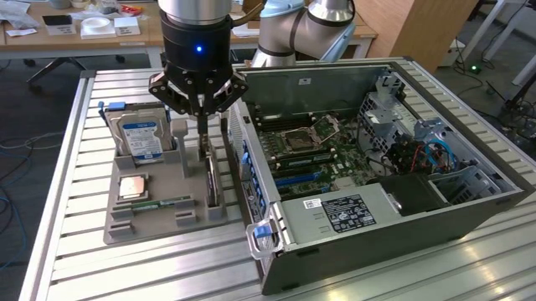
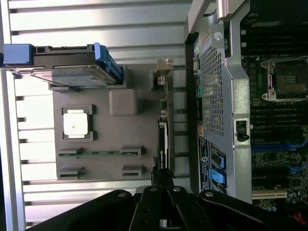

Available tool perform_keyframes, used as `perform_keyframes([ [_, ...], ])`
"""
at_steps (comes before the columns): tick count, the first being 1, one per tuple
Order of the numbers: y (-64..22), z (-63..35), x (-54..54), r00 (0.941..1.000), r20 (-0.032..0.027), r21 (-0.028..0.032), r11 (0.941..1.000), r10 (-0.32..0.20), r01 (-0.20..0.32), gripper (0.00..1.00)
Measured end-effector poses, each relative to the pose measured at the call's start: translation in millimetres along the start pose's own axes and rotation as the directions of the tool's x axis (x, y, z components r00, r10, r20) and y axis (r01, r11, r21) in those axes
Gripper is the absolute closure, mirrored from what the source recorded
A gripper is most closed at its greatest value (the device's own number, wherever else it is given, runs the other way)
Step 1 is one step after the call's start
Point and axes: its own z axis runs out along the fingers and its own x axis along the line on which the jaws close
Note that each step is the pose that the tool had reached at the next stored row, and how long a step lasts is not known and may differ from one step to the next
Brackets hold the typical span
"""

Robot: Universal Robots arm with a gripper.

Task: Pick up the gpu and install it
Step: 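Pick up the gpu and move the gpu toward the slot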

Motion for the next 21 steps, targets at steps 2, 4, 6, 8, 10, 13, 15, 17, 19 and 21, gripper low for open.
perform_keyframes([
  [2, 0.0, 0.0, 0.0, 1.0000, 0.0001, 0.0000, 1.0000, 0.000, 0.000, 0.89],
  [4, 0.0, 0.0, 0.0, 1.0000, 0.0001, 0.0000, 1.0000, 0.000, 0.000, 0.89],
  [6, 0.0, 0.0, 0.0, 1.0000, 0.0000, 0.0000, 1.0000, 0.000, 0.000, 0.89],
  [8, 0.0, 0.0, 0.0, 1.0000, 0.0000, 0.0000, 1.0000, 0.000, 0.000, 0.89],
  [10, 0.0, 0.0, 0.0, 1.0000, 0.0000, 0.0000, 1.0000, 0.000, 0.000, 0.89],
  [13, 0.0, 0.0, 0.0, 1.0000, 0.0000, -0.0001, 1.0000, 0.000, 0.000, 0.77],
  [15, 0.0, 0.1, 0.0, 1.0000, 0.0001, -0.0001, 1.0000, 0.000, 0.000, 0.65],
  [17, 0.0, 0.0, 0.0, 1.0000, 0.0000, 0.0000, 1.0000, 0.000, 0.000, 0.58],
  [19, 0.0, 0.2, 0.0, 1.0000, 0.0000, 0.0000, 1.0000, 0.000, 0.000, 0.58],
  [21, -0.1, 2.9, -0.1, 1.0000, 0.0003, -0.0003, 1.0000, 0.000, 0.000, 0.58],
])
